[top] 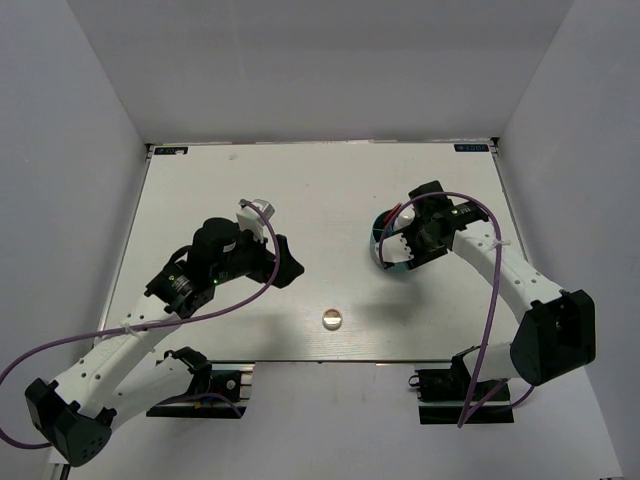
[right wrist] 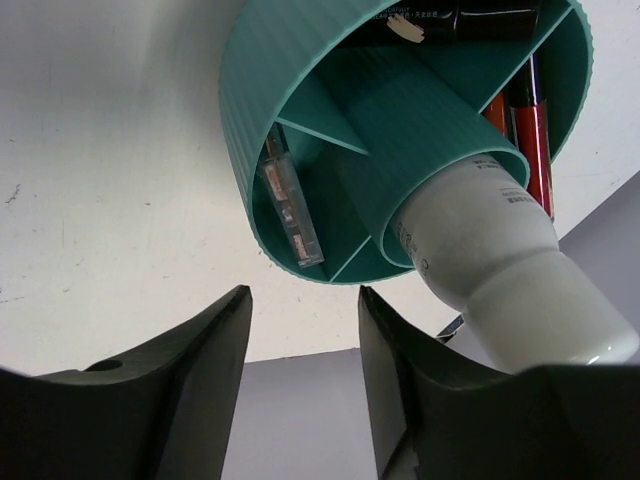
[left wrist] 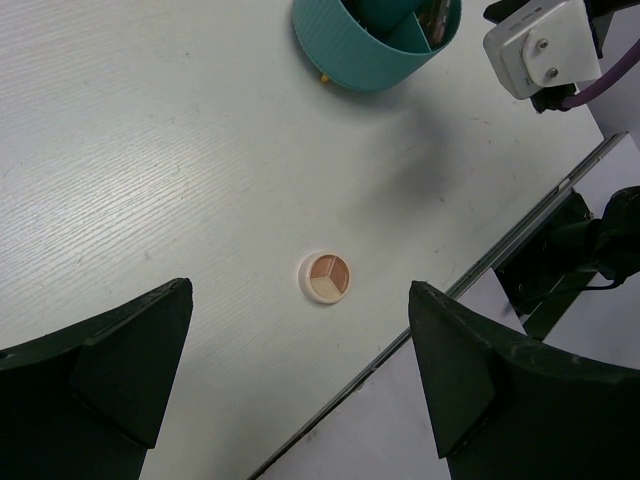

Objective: Organize the makeup

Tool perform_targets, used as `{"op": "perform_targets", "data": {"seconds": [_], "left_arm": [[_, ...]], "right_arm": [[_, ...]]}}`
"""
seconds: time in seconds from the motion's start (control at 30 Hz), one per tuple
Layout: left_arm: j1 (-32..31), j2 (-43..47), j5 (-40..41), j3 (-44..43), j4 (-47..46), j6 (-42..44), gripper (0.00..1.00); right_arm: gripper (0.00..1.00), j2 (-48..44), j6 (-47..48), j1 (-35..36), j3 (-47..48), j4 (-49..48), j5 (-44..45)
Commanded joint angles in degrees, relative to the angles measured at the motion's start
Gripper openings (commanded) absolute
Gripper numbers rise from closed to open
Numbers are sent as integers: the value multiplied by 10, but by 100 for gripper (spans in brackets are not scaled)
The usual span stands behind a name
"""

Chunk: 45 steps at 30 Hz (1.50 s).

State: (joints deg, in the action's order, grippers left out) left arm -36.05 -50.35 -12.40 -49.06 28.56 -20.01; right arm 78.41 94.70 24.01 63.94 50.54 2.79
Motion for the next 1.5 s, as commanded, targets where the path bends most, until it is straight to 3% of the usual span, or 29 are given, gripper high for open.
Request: {"op": "perform_targets", "data": {"seconds": [0.0,0.13,0.3,0.43,0.53,0.63,0.7,0.83,0.97,1.1,1.13,1.27,1.47], "left_arm": [[2,-4,-1,-4,-9,1,98],[2,-9,0,-10,-5,3,98],[2,-9,-3,-5,-10,1,98],[2,-24,-13,1,-31,-7,98],[2,-43,-22,-7,-35,-13,98],[2,-54,-21,-18,-25,-17,98],[2,-57,-10,-26,-11,-22,98],[2,-44,18,-20,7,-43,97],[2,-14,90,-10,54,-107,95],[2,22,225,-20,187,-201,95],[2,29,290,-25,219,-229,95],[2,66,394,-68,386,-359,95],[2,103,484,-100,524,-483,95]], "right_arm": [[52,-2,1,-2,18,-1,-2],[48,-15,-15,-2,51,35,-22],[43,-36,-37,-3,132,112,-106],[36,-34,-39,0,185,223,-272],[27,-43,-30,5,158,245,-403],[34,-41,-47,18,115,212,-513],[48,-23,-73,44,98,191,-558],[59,5,-143,102,69,114,-540],[63,28,-268,183,34,2,-458],[64,60,-361,253,10,-89,-357],[64,66,-372,262,3,-98,-342],[64,106,-419,304,4,-131,-279],[68,157,-442,351,14,-149,-198]]}}
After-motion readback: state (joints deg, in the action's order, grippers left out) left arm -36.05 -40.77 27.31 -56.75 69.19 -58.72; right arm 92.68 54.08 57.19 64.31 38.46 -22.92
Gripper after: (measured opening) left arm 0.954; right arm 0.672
